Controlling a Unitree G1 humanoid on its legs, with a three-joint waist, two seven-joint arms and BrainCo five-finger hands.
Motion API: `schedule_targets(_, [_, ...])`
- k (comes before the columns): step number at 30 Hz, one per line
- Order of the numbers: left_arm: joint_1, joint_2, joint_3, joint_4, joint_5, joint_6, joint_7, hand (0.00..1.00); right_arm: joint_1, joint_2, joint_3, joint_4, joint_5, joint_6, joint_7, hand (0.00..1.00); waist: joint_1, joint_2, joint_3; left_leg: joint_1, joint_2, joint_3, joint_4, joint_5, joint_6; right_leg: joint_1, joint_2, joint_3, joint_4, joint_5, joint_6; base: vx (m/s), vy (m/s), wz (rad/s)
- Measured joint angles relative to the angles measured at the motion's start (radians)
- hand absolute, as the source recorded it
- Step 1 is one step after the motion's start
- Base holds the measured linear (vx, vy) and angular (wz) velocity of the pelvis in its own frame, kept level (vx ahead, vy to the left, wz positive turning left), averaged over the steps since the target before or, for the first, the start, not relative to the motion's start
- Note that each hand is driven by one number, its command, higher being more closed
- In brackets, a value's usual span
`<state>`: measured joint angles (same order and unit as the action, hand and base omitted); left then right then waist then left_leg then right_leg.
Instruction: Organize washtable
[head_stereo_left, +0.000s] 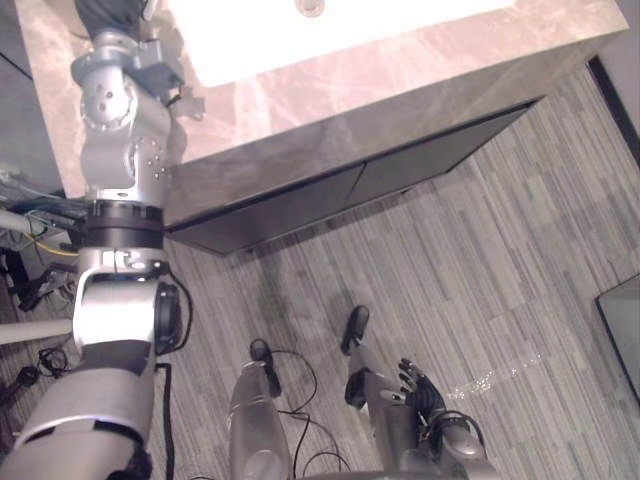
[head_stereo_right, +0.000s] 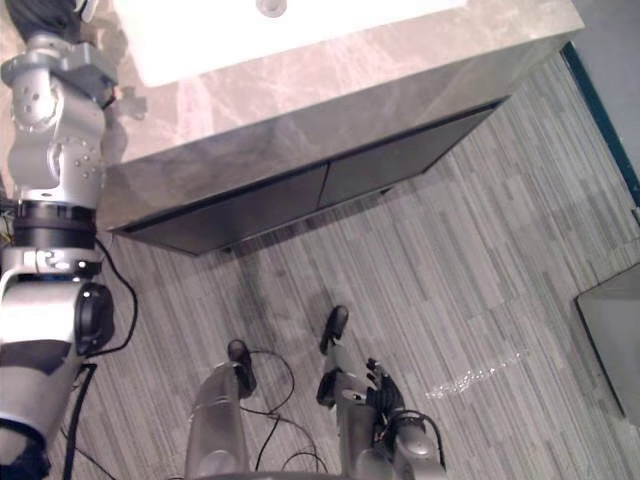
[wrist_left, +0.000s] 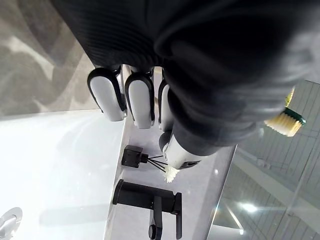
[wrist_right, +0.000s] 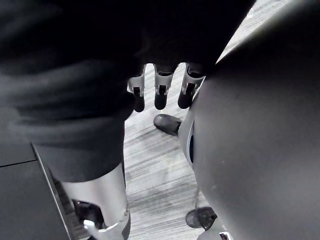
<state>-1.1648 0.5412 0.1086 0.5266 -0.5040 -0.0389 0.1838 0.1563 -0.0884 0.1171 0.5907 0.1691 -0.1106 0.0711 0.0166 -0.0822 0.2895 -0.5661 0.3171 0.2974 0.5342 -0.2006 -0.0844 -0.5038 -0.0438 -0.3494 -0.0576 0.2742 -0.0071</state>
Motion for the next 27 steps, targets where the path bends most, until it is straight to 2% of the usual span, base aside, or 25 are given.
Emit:
schedule_targets(11, [-0.021,0.025,0.021,0.041,0.004,0.014,-0.027,1.00,0.006,0.000,-0.001,-0.013,0.021,0.000,0.011,0.00,0.002,0.000,0.000,-0.018,0.023,0.000,0.026,-0.006,-0.008,-0.008,0.018,0.001,0.000,0.003,-0.004,0.06,0.097,-0.03])
schedule_targets(16, [-0.052,0.065,0.007,0.068,0.004,0.015,-0.051,1.00,0.008,-0.003,-0.002,-0.018,0.030,-0.002,0.018,0.00,0.001,0.000,-0.002,-0.048,0.034,-0.006,0.038,-0.006,-0.008,-0.031,0.027,-0.003,0.000,0.002,-0.004,0.05,0.088,-0.03])
schedule_targets(21, [-0.112,0.080,-0.025,0.117,0.004,0.016,-0.052,1.00,0.008,-0.011,-0.003,-0.017,0.039,-0.002,0.021,0.00,0.002,-0.001,-0.002,-0.075,0.044,-0.018,0.063,-0.013,-0.012,-0.042,0.033,-0.009,0.000,0.012,-0.017,0.07,0.107,0.00])
schedule_targets(27, [-0.129,0.108,-0.034,0.146,0.007,0.015,-0.056,1.00,0.008,-0.011,-0.003,-0.016,0.045,-0.008,0.023,0.00,0.002,-0.002,-0.003,-0.085,0.054,-0.023,0.075,-0.018,-0.012,-0.045,0.041,-0.010,0.000,0.010,-0.014,0.09,0.123,-0.02])
